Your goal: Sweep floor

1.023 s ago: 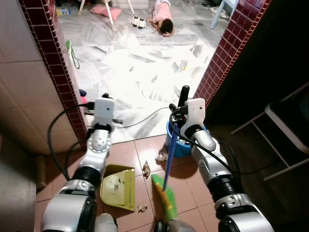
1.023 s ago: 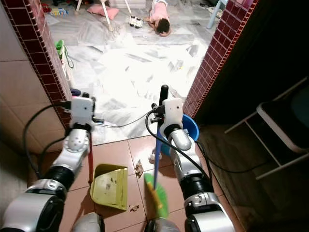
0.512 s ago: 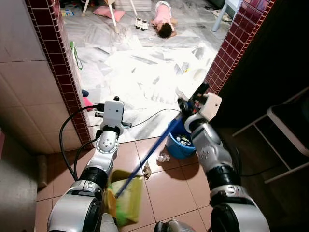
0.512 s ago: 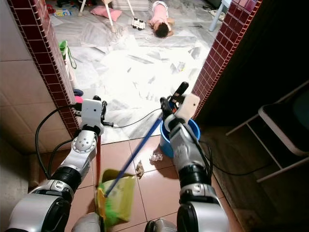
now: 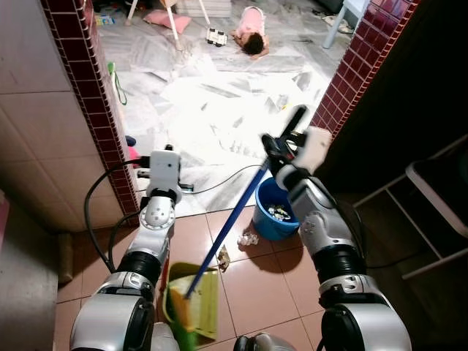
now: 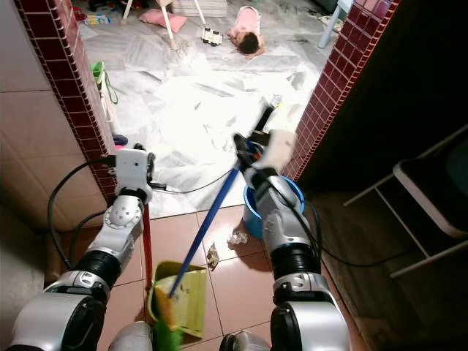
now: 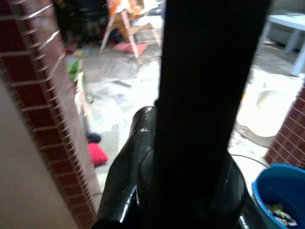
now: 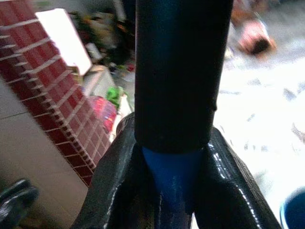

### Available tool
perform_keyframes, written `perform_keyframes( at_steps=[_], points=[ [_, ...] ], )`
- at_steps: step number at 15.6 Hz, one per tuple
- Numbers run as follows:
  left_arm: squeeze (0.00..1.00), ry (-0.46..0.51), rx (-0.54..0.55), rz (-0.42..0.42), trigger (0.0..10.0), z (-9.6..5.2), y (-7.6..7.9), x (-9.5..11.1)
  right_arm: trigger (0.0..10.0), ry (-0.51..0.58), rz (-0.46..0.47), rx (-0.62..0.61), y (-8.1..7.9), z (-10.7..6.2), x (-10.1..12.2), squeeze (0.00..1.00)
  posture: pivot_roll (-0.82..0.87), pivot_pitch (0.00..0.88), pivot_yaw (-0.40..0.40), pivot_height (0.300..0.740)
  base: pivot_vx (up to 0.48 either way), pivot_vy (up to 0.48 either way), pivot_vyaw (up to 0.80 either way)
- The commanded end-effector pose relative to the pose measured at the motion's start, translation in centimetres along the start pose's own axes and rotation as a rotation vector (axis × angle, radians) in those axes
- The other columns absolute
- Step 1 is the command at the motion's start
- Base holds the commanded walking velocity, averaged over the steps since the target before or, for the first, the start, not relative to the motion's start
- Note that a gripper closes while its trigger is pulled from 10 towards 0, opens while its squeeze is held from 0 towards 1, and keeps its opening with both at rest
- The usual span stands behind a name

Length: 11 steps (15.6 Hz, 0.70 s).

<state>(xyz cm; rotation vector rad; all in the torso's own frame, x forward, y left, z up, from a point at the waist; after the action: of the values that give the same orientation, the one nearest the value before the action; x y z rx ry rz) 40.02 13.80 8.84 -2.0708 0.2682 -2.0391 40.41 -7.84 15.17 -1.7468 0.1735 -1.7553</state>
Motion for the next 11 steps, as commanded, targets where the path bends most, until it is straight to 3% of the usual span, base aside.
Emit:
perform_keyframes(
  at_steps=[1, 3, 6, 7, 8, 10, 11],
  points=[
    [0.0, -0.001, -0.009, -0.031, 10.0, 0.0, -0.2, 0.0, 10.0, 0.139, -0.146, 0.085, -1.7, 0.3, 4.2, 0.0, -0.04, 0.011, -0.107, 0.74, 0.0, 0.0, 0.0],
    [0.0, 0.0, 0.032, -0.045, 10.0, 0.1, -1.6, 0.1, 10.0, 0.162, -0.156, 0.149, -2.7, -0.3, 5.0, 0.0, -0.04, 0.01, -0.109, 0.74, 0.0, 0.0, 0.0],
    [0.0, -0.001, 0.054, -0.041, 10.0, 0.0, -2.5, 0.0, 10.0, 0.118, -0.174, 0.204, -3.0, -1.6, 4.4, 0.0, -0.04, 0.006, -0.115, 0.74, 0.0, 0.0, 0.0],
    [0.0, -0.004, 0.059, -0.031, 10.0, -0.1, -2.7, -0.2, 10.0, 0.111, -0.219, 0.225, -3.0, -2.2, 4.5, 0.0, -0.04, 0.004, -0.114, 0.74, 0.0, 0.0, 0.0],
    [0.0, 0.002, 0.066, -0.007, 10.0, -0.3, -3.0, -0.2, 10.0, 0.141, -0.339, 0.276, -3.9, -2.8, 5.3, 0.0, -0.04, 0.004, -0.113, 0.74, 0.0, 0.0, 0.0],
    [0.0, 0.015, 0.071, -0.011, 10.0, -0.5, -3.5, -0.1, 10.0, 0.154, -0.403, 0.325, -5.1, -3.3, 5.8, 0.0, -0.06, 0.004, -0.109, 0.74, 0.0, 0.0, 0.0],
    [0.0, 0.035, 0.075, -0.021, 10.0, -0.6, -3.7, 0.3, 10.0, 0.148, -0.428, 0.326, -5.0, -3.4, 5.5, 0.0, -0.06, 0.004, -0.109, 0.74, 0.0, 0.0, 0.0]
  ],
)
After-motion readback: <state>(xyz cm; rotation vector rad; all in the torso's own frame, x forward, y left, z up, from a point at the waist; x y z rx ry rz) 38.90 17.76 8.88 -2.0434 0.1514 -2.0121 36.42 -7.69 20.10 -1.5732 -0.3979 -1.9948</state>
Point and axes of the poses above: a point about 5 cm out from each wrist's last joint towards the gripper, its own z axis pointing out of the wrist towards the gripper, its own x axis along the axis of the wrist's last joint, y = z × x, the point moved 5 cm from there along z, pointing out of the wrist towards the gripper, and after that the axes turned 11 degrees about z, right-handed, at the moved point
